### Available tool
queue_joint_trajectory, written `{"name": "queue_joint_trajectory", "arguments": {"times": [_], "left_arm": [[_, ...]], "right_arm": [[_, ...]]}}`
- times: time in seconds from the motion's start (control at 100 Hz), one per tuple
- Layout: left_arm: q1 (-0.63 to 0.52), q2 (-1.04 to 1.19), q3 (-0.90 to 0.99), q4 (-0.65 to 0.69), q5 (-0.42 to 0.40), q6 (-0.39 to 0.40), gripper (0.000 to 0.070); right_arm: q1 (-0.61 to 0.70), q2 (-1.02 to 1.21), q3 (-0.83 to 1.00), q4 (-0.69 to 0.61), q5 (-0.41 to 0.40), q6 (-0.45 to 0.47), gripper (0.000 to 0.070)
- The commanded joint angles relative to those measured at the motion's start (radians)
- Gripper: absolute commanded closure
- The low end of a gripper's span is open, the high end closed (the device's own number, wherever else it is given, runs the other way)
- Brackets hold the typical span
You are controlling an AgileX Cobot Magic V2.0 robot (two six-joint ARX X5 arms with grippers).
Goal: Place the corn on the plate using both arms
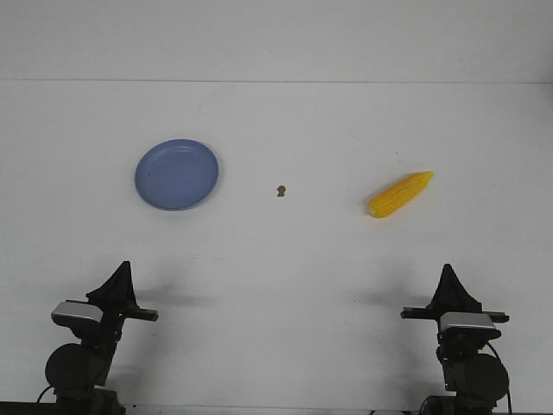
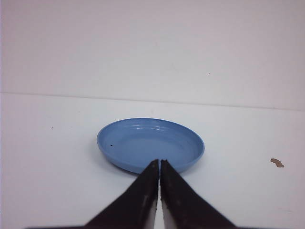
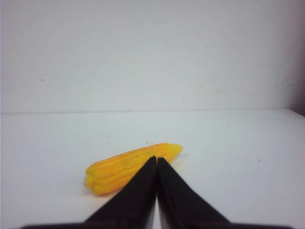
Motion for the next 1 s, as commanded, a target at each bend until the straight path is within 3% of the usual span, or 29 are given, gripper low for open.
{"name": "queue_joint_trajectory", "arguments": {"times": [0.0, 0.86, 0.99], "left_arm": [[0.000, -0.001, -0.019, 0.012, -0.004, 0.000, 0.0687], [0.000, -0.001, -0.011, 0.037, -0.004, -0.004, 0.0687], [0.000, 0.002, 0.034, 0.013, -0.004, -0.004, 0.0687]], "right_arm": [[0.001, 0.000, -0.002, 0.011, 0.000, 0.003, 0.0690], [0.001, 0.000, -0.002, 0.028, -0.004, 0.011, 0.0690], [0.002, 0.000, 0.015, 0.023, -0.037, 0.034, 0.0690]]}}
